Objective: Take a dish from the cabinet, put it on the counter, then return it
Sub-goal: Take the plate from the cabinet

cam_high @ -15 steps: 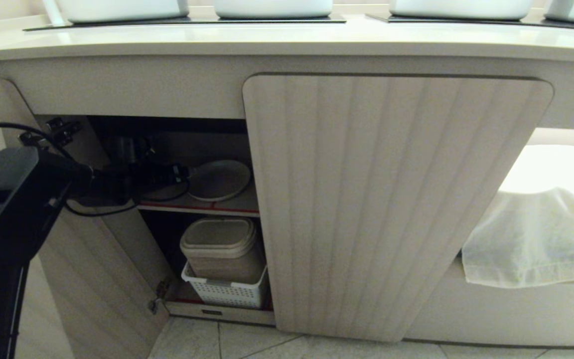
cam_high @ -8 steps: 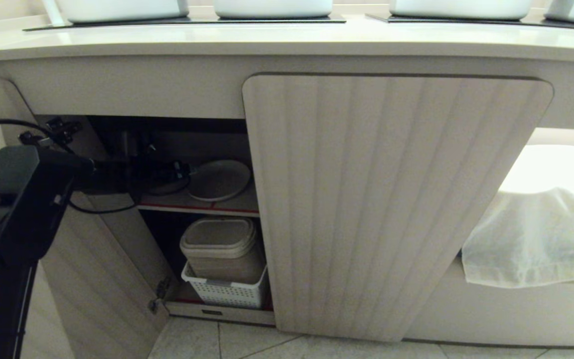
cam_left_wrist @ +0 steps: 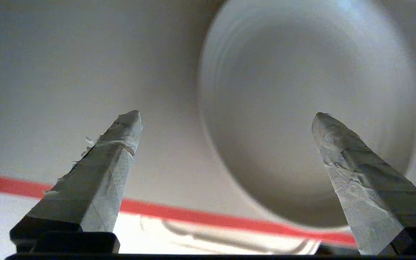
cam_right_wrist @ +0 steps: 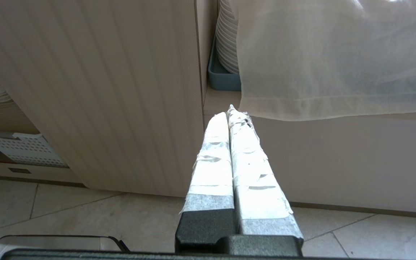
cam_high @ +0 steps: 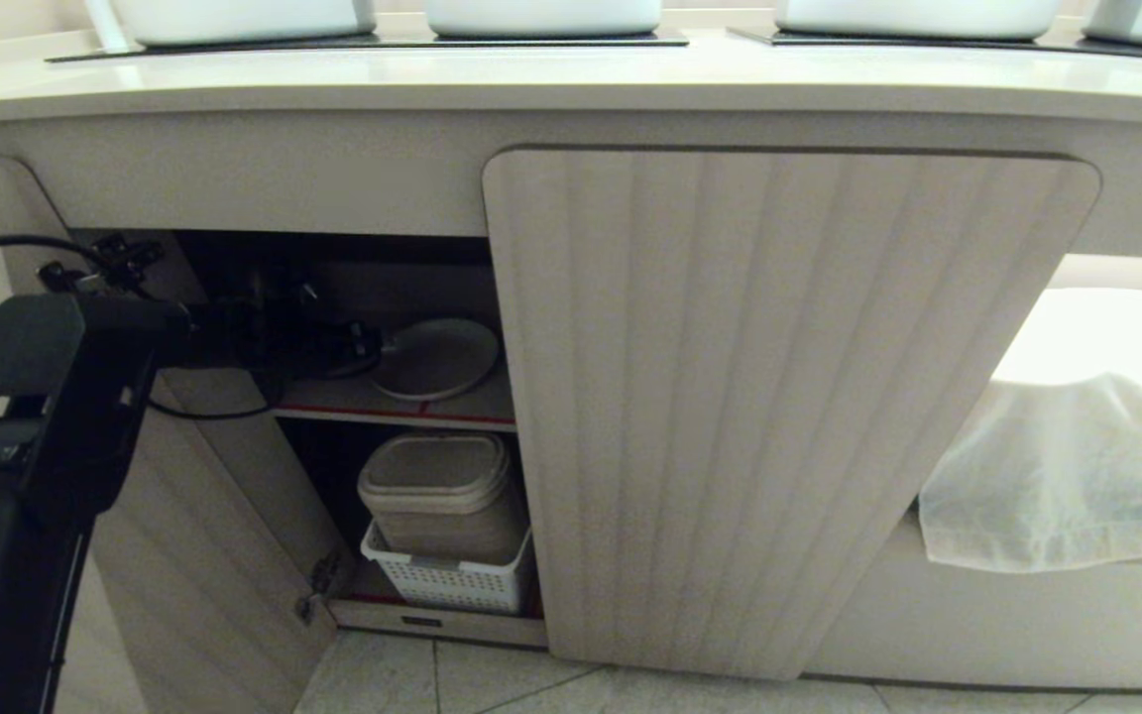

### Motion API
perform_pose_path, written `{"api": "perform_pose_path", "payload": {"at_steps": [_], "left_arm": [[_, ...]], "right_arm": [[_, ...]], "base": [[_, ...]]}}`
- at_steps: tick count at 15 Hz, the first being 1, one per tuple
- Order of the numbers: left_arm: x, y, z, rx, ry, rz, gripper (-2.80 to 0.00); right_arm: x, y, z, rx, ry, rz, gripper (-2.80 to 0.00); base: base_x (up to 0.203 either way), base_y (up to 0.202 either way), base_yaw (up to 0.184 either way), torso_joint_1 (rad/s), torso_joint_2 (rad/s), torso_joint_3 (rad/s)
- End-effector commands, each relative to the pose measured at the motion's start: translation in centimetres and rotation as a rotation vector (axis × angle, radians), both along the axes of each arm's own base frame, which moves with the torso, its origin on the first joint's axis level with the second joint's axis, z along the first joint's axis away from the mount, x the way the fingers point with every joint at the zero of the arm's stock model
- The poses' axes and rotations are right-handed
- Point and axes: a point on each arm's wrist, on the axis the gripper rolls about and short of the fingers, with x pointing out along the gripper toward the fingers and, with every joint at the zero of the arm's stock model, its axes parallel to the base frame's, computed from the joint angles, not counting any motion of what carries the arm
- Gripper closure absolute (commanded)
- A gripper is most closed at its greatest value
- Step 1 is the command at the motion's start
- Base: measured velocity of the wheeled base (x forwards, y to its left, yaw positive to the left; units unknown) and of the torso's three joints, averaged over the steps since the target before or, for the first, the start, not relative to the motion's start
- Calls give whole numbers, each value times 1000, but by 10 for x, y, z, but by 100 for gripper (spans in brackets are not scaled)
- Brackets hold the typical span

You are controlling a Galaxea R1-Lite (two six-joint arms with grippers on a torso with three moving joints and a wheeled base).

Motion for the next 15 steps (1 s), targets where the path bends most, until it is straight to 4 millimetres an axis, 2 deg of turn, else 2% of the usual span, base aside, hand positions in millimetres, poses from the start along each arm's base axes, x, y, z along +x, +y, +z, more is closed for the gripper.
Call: {"api": "perform_pose_path", "payload": {"at_steps": [1, 8, 15], "left_arm": [[-1, 1, -2, 21, 19, -18, -280], [-3, 0, -7, 30, 59, -31, -280], [-1, 5, -15, 118, 61, -76, -280]], "right_arm": [[0, 0, 0, 0, 0, 0, 0], [0, 0, 0, 0, 2, 0, 0], [0, 0, 0, 0, 0, 0, 0]], "base": [[0, 0, 0, 0, 0, 0], [0, 0, 0, 0, 0, 0], [0, 0, 0, 0, 0, 0]]}}
